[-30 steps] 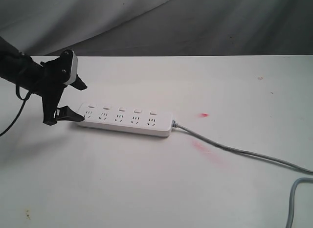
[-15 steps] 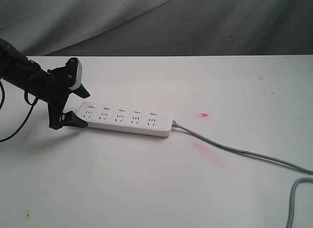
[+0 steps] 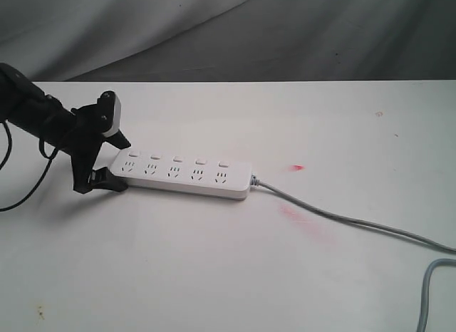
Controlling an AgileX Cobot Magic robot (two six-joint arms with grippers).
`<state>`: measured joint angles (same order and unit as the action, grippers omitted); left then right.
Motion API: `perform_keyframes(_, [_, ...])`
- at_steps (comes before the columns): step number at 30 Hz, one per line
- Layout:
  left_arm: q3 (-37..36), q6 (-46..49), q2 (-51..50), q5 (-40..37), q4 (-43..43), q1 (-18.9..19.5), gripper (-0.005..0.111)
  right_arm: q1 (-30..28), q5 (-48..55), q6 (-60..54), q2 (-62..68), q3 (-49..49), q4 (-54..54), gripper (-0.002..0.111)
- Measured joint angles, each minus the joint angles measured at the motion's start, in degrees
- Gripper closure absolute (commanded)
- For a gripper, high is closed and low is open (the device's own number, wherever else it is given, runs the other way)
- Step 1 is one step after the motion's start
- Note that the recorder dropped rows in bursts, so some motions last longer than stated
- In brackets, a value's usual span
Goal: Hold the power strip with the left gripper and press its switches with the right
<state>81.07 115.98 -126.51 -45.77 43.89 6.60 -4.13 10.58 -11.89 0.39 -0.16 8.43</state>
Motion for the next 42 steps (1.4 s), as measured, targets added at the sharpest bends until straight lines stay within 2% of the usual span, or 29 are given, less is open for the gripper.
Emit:
perform_keyframes(14, [0.2, -5.6, -0.4, -6.1, 0.0, 0.0, 0.022, 0.0, 0.0, 0.0, 0.0, 0.0, 0.0, 0.108])
perform_keyframes(29, [0.2, -6.1, -0.4, -5.6, -2.5, 1.1, 0.022, 0.0, 0.0, 0.0, 0.0, 0.0, 0.0, 0.108])
perform_keyframes(36, [0.2, -6.3, -0.4, -5.6, -2.7, 1.4, 0.03, 0.0, 0.0, 0.0, 0.0, 0.0, 0.0, 0.108])
perform_keyframes(42, [0.2, -6.3, -0.4, -5.6, -2.3, 1.4, 0.03, 0.0, 0.0, 0.0, 0.0, 0.0, 0.0, 0.108])
